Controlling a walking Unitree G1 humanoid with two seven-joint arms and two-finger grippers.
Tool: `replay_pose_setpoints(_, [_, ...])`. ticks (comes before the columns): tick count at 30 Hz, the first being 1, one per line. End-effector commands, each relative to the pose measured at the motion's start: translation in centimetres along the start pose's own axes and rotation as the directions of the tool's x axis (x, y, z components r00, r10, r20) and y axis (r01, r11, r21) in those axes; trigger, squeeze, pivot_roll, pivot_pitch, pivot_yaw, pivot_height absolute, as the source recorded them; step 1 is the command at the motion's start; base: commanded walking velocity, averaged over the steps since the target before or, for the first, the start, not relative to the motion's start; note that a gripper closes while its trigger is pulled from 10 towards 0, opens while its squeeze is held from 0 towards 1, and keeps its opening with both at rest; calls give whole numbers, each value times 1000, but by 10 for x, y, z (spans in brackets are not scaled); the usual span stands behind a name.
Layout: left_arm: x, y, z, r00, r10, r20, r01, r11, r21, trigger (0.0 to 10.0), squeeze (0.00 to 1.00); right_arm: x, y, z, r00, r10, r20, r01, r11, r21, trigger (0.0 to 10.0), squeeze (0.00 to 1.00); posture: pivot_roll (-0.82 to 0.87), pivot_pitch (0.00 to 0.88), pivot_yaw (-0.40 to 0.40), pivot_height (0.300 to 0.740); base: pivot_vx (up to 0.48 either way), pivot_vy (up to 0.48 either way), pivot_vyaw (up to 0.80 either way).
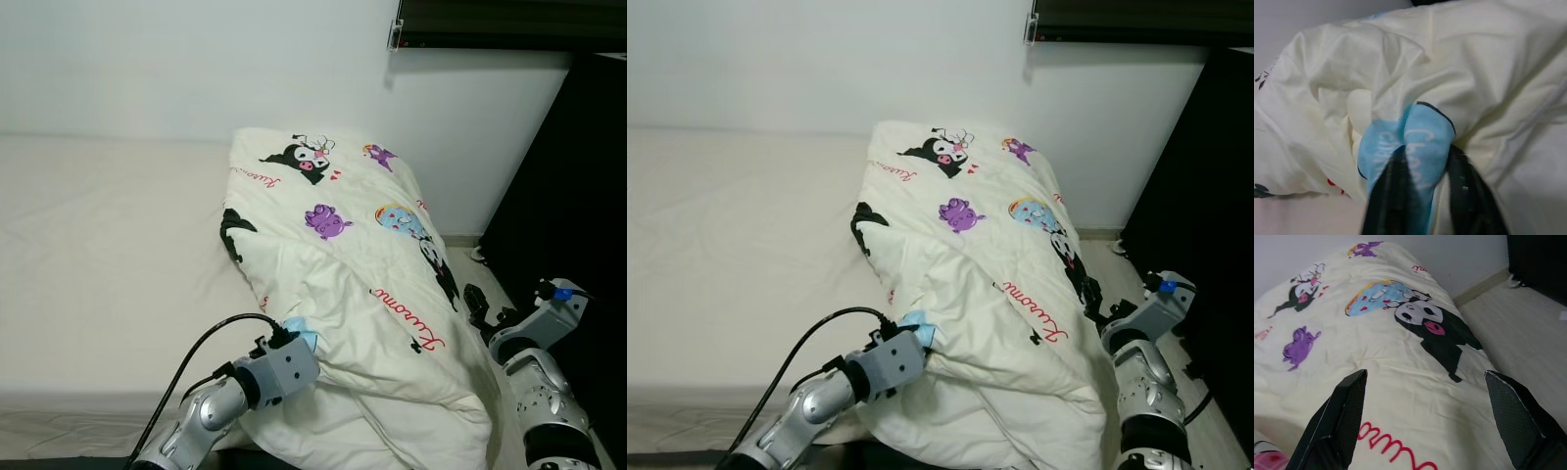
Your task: Clean up the room
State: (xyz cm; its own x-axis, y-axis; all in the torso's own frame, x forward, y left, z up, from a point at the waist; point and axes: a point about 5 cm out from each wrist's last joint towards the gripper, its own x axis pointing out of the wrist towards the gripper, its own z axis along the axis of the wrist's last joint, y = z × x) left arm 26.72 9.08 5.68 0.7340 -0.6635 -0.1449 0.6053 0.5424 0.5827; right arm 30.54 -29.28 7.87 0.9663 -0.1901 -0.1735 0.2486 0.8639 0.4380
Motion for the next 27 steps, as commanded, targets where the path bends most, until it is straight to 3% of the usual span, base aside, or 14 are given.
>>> replay_pose_setpoints(1, [-9,3,-9,999,13,-32,-12,1000,16,0,0,1,-1,1,1000,-11,6,11,1000,-8,10000,0,71,46,-73,575,0,0,0])
replay_pose_setpoints(4, [-26,20,-21,990,106,-90,-103,994,34,0,0,2,0,-1,1000,-9,-1,9,1000,-12,10000,0,80,42,-68,575,0,0,0])
replay_pose_setpoints(7, [-32,25,-25,984,139,-108,-136,990,36,0,0,2,0,-2,1000,-8,-4,7,1000,-13,10000,0,82,42,-67,575,0,0,0])
replay_pose_setpoints(8, [-50,38,-35,957,233,-174,-236,972,6,0,0,2,1,-3,1000,-7,-10,7,1000,-13,10000,0,95,42,-62,575,0,0,0])
replay_pose_setpoints(10, [-100,61,-57,839,433,-329,-479,875,-69,0,0,2,2,-8,1000,-5,-30,4,1000,-16,10000,0,108,43,-60,575,0,0,0])
replay_pose_setpoints(12, [-100,61,-57,839,433,-329,-479,875,-69,0,0,2,2,-8,1000,-5,-30,4,1000,-16,10000,0,108,43,-60,575,0,0,0])
replay_pose_setpoints(14, [-152,63,-70,694,553,-461,-670,731,-131,0,0,2,4,-14,999,2,-54,-3,1000,-17,10000,0,123,49,-59,575,0,0,0])
replay_pose_setpoints(15, [-152,63,-70,694,553,-461,-670,731,-131,0,0,2,4,-14,999,2,-54,-3,1000,-17,10000,0,123,49,-59,575,0,0,0])
replay_pose_setpoints(18, [-210,49,-77,498,627,-598,-840,521,-153,0,0,3,8,-23,996,20,-92,-22,999,-23,10000,0,170,63,-68,575,0,0,0])
replay_pose_setpoints(19, [-219,45,-78,463,630,-624,-863,482,-153,0,0,3,9,-25,995,24,-101,-27,999,-27,10000,0,170,63,-68,575,0,0,0])
replay_pose_setpoints(20, [-229,36,-79,430,621,-656,-881,448,-153,0,0,4,11,-27,993,32,-111,-35,999,-28,10000,0,183,68,-74,575,0,0,0])
replay_pose_setpoints(21, [-229,36,-79,430,621,-656,-881,448,-153,0,0,4,11,-27,993,32,-111,-35,999,-28,10000,0,183,68,-74,575,0,0,0])
replay_pose_setpoints(23, [-250,7,-80,356,553,-754,-917,364,-166,0,0,6,17,-32,989,55,-138,-61,997,-37,10000,0,198,73,-86,575,0,0,0])
replay_pose_setpoints(27, [-261,-16,-81,322,481,-815,-933,307,-187,0,0,7,22,-33,986,70,-150,-78,996,-43,10000,0,204,75,-87,575,0,0,0])
